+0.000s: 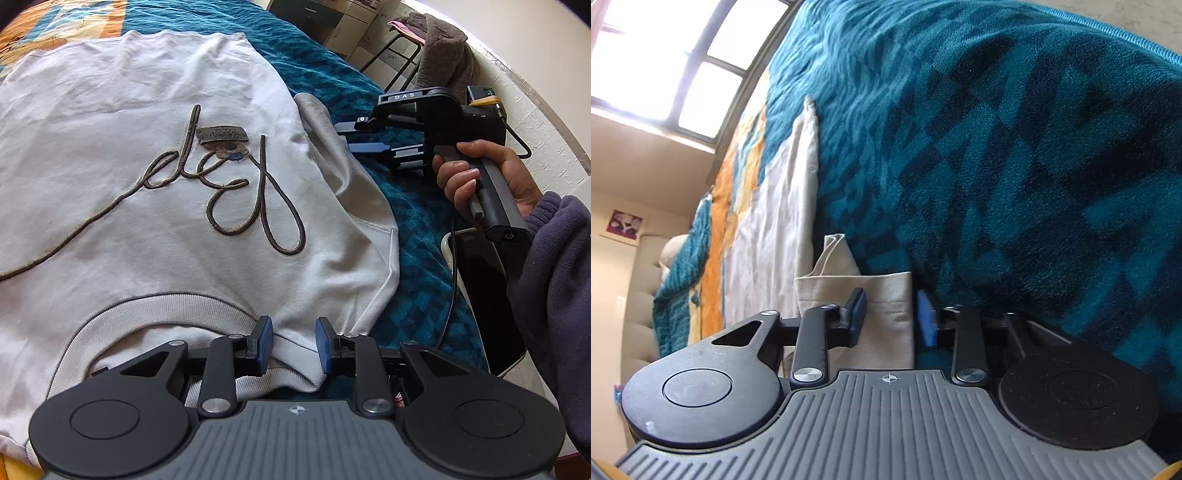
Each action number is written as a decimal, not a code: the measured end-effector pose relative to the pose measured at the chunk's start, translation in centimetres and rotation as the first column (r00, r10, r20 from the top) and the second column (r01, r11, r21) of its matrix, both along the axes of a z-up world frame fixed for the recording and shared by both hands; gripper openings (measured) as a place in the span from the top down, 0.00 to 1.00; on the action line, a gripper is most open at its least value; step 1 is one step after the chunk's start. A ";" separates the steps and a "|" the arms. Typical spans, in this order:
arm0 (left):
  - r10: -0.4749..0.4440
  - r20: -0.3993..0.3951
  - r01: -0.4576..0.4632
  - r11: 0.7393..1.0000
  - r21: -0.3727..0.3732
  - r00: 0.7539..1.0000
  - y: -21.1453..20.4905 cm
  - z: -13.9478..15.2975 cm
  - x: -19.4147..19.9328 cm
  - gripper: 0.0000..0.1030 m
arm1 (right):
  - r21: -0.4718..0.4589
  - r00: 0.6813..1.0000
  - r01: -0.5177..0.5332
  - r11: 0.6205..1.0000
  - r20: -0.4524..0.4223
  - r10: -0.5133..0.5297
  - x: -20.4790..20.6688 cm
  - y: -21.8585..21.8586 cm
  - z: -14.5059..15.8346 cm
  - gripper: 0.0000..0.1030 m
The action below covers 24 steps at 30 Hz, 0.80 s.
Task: Fold clothes
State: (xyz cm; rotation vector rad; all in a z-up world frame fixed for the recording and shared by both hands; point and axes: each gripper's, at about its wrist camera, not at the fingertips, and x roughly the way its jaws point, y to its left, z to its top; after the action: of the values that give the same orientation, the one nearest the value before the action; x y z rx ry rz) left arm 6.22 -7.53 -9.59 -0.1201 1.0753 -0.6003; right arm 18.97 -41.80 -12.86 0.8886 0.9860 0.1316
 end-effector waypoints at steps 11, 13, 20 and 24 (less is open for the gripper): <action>0.010 0.024 -0.010 1.000 0.009 1.000 -0.1 0.8 -0.6 0.78 | -0.284 0.947 0.235 0.929 0.281 -0.154 -8.3 0.0 8.5 1.00; 0.010 0.025 -0.010 1.000 0.010 1.000 -0.2 0.9 -0.6 0.78 | -0.369 0.942 0.275 0.888 0.287 -0.173 -9.7 -0.4 9.3 1.00; 0.022 0.032 -0.023 1.000 0.017 0.999 0.2 1.5 -0.9 0.76 | -0.504 0.980 0.199 0.841 0.118 -0.161 -9.3 -1.4 7.0 0.98; 0.048 0.034 -0.049 0.999 0.020 0.998 0.8 2.0 -1.1 0.72 | -0.502 0.981 0.194 0.843 0.113 -0.159 -10.2 -0.9 8.2 0.77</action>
State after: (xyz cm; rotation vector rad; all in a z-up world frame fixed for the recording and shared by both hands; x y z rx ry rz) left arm 5.14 -6.72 -7.55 -0.1173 1.0429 -0.5453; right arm 8.78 -42.65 -4.62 0.4729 0.8133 -0.2524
